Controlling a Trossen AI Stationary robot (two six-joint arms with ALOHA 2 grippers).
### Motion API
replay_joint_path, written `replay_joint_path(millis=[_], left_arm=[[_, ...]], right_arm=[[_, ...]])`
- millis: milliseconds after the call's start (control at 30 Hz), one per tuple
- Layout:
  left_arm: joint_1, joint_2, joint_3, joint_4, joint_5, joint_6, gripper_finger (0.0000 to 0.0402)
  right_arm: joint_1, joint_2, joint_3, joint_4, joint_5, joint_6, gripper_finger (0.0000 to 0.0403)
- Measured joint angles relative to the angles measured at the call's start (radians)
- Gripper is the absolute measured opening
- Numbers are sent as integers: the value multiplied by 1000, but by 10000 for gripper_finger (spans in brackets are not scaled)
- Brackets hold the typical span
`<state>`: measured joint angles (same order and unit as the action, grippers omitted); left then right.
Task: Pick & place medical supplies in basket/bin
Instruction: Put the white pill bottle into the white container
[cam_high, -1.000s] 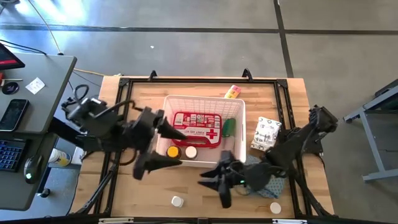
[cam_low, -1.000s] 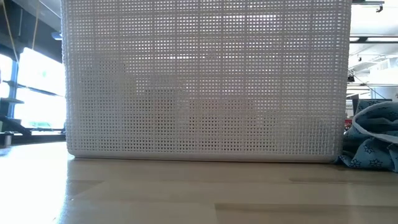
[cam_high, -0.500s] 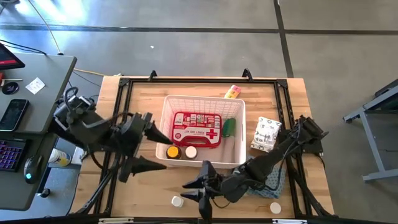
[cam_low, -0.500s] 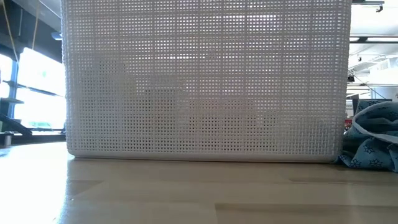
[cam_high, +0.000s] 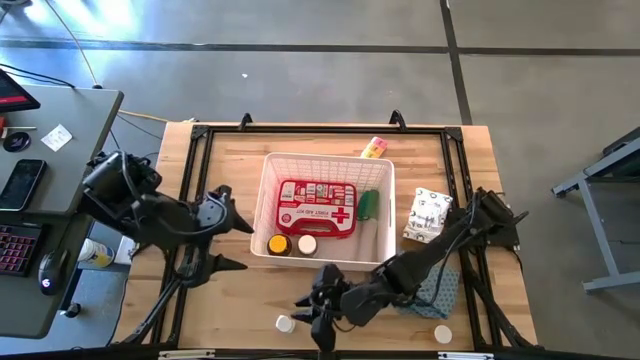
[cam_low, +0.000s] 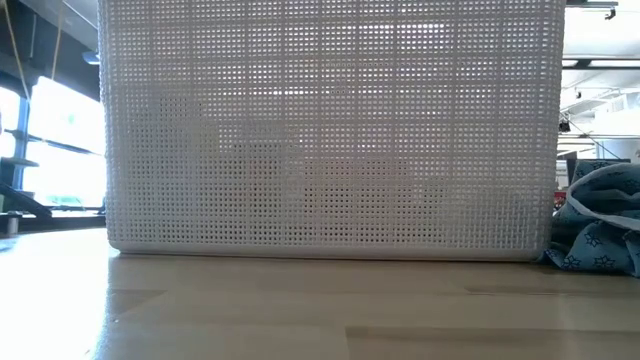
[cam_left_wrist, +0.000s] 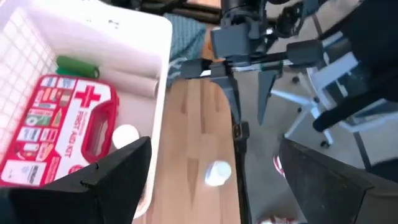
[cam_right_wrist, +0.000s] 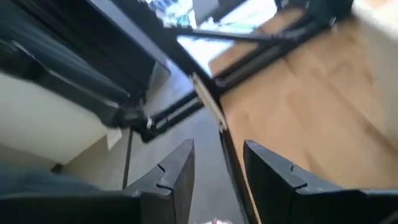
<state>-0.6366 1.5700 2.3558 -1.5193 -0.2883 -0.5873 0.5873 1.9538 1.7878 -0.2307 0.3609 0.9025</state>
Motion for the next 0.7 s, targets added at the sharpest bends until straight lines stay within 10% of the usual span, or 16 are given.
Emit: replay_joint_path(millis=[333,700], left_arm=[[1,0,0,-17,15,0,385],[1,0,-31,-24,18,-165,385]], right_arm=[[51,177,-2,-18,-15,33,129],[21,304,-1,111,-73,-284,142]])
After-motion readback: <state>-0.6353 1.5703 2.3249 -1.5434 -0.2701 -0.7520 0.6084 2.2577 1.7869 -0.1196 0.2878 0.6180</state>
